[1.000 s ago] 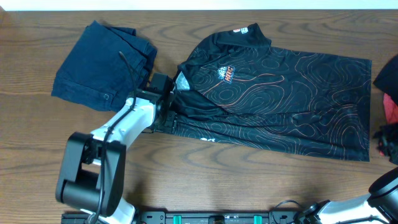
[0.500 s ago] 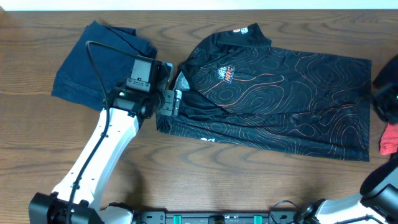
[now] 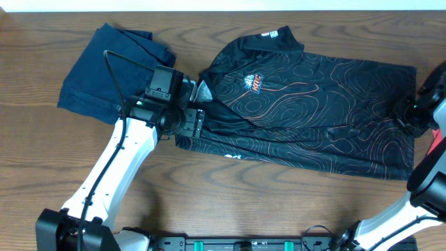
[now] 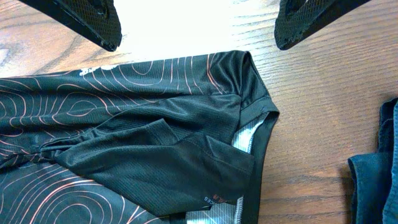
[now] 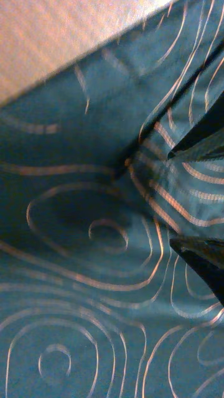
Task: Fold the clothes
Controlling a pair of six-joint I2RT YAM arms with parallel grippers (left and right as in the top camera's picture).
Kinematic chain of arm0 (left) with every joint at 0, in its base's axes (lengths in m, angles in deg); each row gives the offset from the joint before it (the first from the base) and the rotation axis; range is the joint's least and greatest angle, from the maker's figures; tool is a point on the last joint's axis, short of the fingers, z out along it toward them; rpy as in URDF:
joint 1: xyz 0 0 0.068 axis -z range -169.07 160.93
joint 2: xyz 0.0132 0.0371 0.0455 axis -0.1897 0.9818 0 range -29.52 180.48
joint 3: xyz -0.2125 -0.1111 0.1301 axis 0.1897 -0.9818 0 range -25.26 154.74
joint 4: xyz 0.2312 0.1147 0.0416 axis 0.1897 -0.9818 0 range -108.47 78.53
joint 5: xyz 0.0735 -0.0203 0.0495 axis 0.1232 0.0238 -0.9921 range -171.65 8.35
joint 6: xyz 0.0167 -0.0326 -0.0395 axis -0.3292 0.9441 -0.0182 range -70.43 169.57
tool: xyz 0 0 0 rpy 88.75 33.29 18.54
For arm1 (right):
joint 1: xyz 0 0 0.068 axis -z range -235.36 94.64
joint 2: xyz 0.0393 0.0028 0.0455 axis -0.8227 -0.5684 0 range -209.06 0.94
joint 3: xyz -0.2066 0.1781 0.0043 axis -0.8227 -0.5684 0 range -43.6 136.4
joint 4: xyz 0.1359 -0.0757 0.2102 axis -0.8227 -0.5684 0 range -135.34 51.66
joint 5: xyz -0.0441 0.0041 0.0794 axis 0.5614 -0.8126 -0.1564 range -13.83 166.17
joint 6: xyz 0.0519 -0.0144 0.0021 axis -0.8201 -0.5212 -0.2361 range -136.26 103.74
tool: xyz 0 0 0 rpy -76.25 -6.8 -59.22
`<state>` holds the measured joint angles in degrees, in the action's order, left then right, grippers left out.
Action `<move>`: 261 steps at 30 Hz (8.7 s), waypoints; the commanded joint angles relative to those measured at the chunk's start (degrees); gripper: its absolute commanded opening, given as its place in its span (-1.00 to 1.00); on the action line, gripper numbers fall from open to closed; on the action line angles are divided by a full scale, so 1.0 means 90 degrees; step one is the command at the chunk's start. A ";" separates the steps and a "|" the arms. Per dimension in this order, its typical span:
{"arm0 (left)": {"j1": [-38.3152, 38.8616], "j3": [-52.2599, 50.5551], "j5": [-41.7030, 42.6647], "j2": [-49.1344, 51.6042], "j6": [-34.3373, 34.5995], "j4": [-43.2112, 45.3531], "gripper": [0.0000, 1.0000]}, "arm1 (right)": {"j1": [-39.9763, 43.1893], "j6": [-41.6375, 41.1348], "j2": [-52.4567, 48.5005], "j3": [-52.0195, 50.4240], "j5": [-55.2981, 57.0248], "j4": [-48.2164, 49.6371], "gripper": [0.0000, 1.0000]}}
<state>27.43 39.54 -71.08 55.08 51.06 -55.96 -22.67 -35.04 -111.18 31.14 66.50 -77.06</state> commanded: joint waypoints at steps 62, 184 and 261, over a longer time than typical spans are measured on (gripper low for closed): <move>0.0029 0.0372 0.0345 0.2713 -0.0044 0.1511 -0.01 | -0.0223 0.0639 0.1909 0.0100 -0.1399 -0.2062 0.00; 0.1479 0.0952 -0.1591 0.3019 0.0214 0.2985 0.35 | -0.0226 0.0619 0.1909 0.0092 -0.1404 -0.2064 0.07; 0.0605 0.1129 -0.0226 0.3463 -0.0355 0.2470 0.22 | -0.0347 0.0619 0.1909 -0.0449 -0.1115 -0.1800 0.13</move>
<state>32.52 49.35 -74.27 83.34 50.32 -33.56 -24.86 -30.06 -94.74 27.45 56.23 -92.91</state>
